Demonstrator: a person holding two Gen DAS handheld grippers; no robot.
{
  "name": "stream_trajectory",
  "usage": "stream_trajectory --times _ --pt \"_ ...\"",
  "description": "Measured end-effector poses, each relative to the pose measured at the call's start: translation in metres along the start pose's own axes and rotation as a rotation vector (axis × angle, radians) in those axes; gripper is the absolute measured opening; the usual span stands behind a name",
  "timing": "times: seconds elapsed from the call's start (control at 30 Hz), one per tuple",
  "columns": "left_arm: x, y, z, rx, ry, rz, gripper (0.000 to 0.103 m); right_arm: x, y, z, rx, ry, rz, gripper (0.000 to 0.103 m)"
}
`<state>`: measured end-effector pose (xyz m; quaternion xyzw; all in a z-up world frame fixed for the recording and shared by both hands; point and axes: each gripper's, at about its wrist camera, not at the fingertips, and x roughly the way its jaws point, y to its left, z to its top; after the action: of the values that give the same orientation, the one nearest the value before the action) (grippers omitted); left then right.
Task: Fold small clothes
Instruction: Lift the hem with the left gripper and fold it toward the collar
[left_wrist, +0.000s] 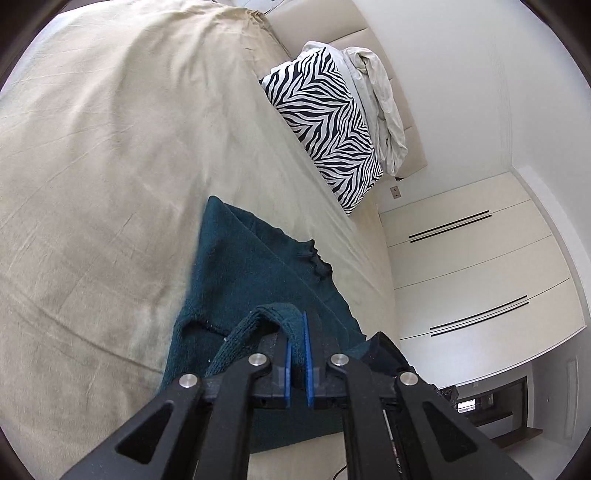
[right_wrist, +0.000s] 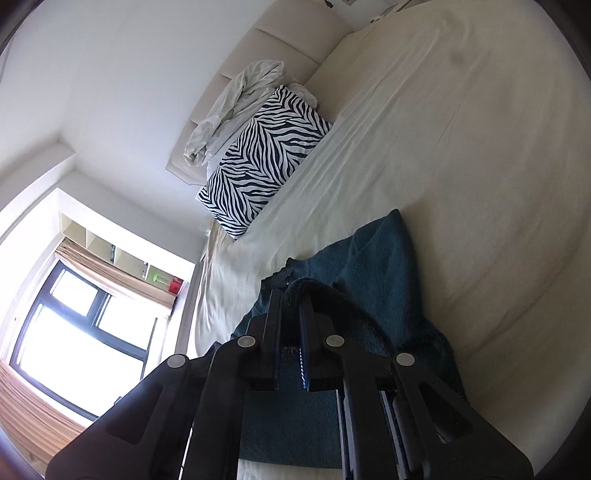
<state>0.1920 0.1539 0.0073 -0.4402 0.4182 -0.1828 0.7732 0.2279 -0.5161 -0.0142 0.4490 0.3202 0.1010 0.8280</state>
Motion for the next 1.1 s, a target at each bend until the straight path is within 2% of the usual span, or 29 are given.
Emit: stream_trajectory --times 0.27,0.33,0.37,0.4,0.43,0.47,0.5,0.53,0.63,0.77,0.93,1.07,1.1 --pt "0.070 0.013 0.054 0.019 -0.002 0.067 0.006 0.095 -0.037 0.038 0.072 -0.017 -0.103 0.008" --pt "0.087 0.021 0.059 0.026 0.014 0.126 0.009 0.116 -0.051 0.042 0.084 0.012 -0.188 0.009" --pt "0.093 0.026 0.059 0.025 0.028 0.137 0.012 0.125 -0.057 0.042 0.090 0.037 -0.222 0.014" --pt "0.095 0.030 0.056 0.023 0.039 0.134 0.024 0.128 -0.061 0.040 0.088 0.039 -0.230 0.025" --pt "0.093 0.034 0.053 0.032 0.032 0.137 0.037 0.127 -0.063 0.038 0.073 0.023 -0.223 0.032" --pt "0.090 0.036 0.048 0.048 0.020 0.154 0.043 0.123 -0.063 0.036 0.054 0.004 -0.234 0.051" --pt "0.086 0.038 0.043 0.063 0.014 0.177 0.053 0.118 -0.063 0.034 0.037 -0.020 -0.257 0.062" --pt "0.082 0.040 0.038 0.073 0.012 0.191 0.054 0.112 -0.063 0.033 0.026 -0.034 -0.269 0.065" --pt "0.063 0.043 0.021 0.128 0.001 0.208 0.054 0.089 -0.059 0.025 -0.007 -0.038 -0.252 0.065" --pt "0.043 0.040 -0.005 0.245 -0.019 0.259 0.054 0.050 -0.044 -0.010 -0.138 -0.018 -0.303 0.062" --pt "0.030 0.043 -0.030 0.325 -0.032 0.273 0.054 0.041 -0.030 -0.056 -0.288 0.061 -0.394 0.049" --pt "0.027 0.047 -0.038 0.344 -0.045 0.230 0.054 0.032 -0.031 -0.078 -0.326 0.070 -0.445 0.031" --pt "0.031 0.046 -0.038 0.347 -0.039 0.233 0.053 0.030 -0.033 -0.080 -0.321 0.070 -0.455 0.031"
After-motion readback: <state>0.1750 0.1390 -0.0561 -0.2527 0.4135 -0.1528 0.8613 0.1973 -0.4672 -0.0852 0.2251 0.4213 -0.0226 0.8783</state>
